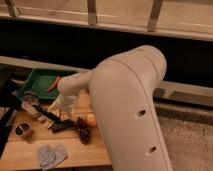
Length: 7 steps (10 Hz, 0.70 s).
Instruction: Wipe purple bowl with eraser
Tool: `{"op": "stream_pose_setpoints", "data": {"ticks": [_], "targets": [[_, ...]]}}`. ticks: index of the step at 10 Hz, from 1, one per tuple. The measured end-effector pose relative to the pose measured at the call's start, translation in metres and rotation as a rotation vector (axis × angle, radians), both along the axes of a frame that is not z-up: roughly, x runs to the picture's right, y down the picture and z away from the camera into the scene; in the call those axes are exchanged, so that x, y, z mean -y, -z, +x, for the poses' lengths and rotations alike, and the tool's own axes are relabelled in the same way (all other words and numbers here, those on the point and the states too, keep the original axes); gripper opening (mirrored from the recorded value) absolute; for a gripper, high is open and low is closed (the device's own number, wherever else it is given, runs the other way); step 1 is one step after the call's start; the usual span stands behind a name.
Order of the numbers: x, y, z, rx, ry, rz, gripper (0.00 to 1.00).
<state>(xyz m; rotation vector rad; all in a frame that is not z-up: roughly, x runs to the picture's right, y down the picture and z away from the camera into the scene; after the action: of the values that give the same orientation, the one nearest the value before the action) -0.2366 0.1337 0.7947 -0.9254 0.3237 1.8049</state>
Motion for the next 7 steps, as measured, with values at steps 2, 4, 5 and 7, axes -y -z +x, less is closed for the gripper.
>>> {"op": "stream_pose_setpoints", "data": {"ticks": [2,4,5,7], "targets": [[-0.005,-0.005,0.003,0.009,-0.023,-0.016,0.8],[-0.014,-0.009,-0.001,0.018,-0.056,-0.041,0.8],[-0.017,-0.01,-0.002,0.016,-0.068,-0.046,0.8],[-0.022,-0.006,-0.002,-0.008,-0.083,-0.057,0.8]]}}
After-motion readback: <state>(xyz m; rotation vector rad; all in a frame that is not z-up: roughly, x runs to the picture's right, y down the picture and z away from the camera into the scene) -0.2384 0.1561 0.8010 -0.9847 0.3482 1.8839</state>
